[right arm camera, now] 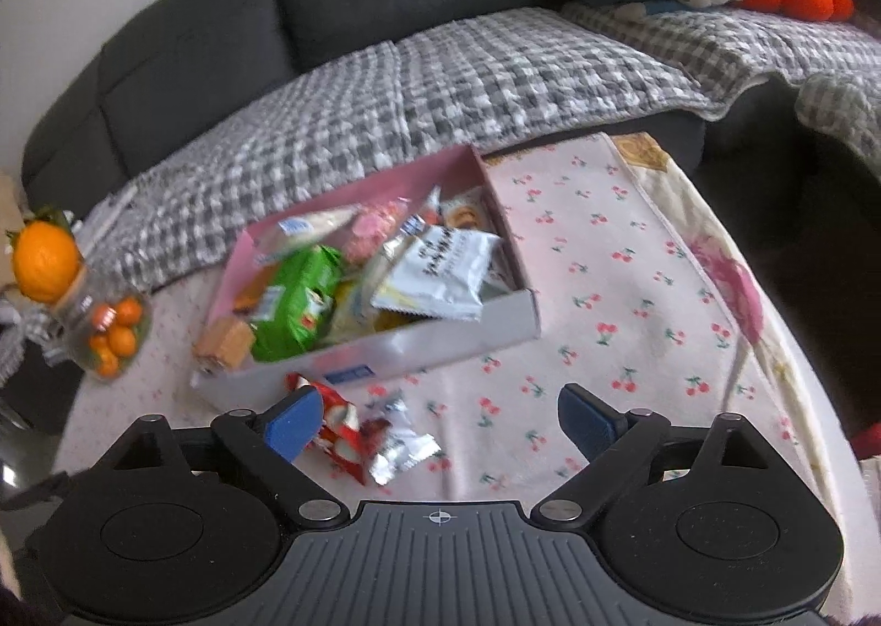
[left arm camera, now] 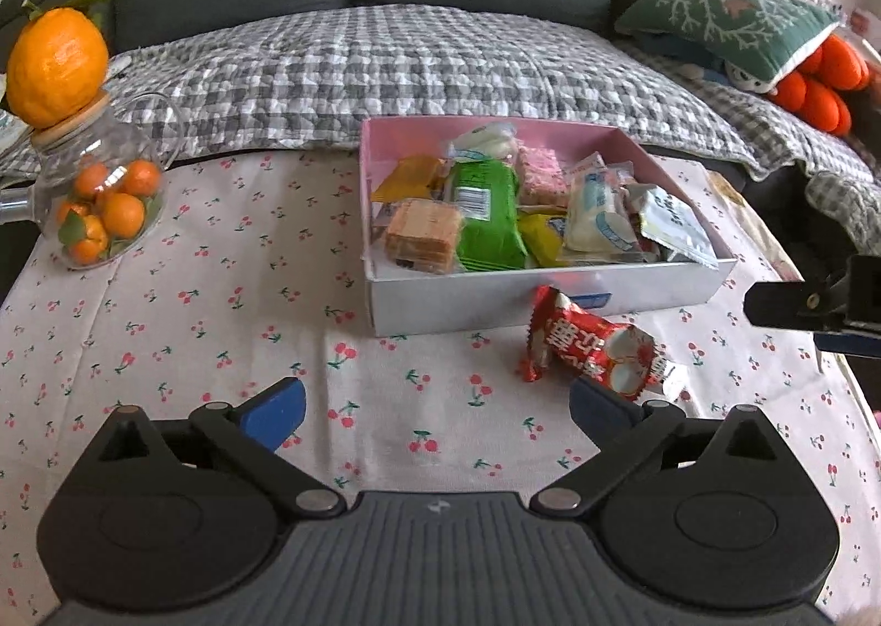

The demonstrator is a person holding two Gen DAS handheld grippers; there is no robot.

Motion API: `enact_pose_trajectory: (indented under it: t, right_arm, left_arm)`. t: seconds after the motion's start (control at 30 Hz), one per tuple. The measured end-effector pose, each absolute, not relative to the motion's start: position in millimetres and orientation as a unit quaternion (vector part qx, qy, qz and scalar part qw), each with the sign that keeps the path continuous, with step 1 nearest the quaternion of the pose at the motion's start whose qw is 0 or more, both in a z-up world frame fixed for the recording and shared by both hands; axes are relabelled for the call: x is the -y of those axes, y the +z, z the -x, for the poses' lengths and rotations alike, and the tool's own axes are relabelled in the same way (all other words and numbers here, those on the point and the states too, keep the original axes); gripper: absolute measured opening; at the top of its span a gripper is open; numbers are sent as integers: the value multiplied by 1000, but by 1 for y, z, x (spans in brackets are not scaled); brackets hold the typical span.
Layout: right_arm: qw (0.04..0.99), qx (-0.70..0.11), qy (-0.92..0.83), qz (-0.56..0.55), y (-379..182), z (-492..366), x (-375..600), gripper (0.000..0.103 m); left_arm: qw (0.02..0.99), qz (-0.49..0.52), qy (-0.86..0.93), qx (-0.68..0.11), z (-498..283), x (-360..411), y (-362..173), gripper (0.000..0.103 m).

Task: Organize snacks
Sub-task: 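Withdraw both tools from the box toward the remaining loose snacks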

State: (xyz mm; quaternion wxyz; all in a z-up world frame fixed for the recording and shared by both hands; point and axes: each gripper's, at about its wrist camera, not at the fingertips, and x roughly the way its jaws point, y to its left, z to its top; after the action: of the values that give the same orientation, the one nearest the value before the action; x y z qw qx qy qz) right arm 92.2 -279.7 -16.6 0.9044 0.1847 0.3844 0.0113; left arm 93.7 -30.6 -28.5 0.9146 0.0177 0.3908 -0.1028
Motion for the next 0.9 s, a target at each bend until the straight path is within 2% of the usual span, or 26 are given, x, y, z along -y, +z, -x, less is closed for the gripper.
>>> enact_pose_trajectory:
  t: [0.47,0.67,0.9]
  right_arm:
    - [896,-415,-5,-159,-35,-86,297,94]
    - [890,-427,-14,-160,-43,-86,307,94]
    - [884,-434,-17,-172,-48,-89,310,94]
  left_arm:
    - [911,-26,-185,-368,-91,65,-49,101]
    - [915,-45,-209,-342,-91,79,-50,96]
    - [921,29,-181,-342,-109,74,-51,92]
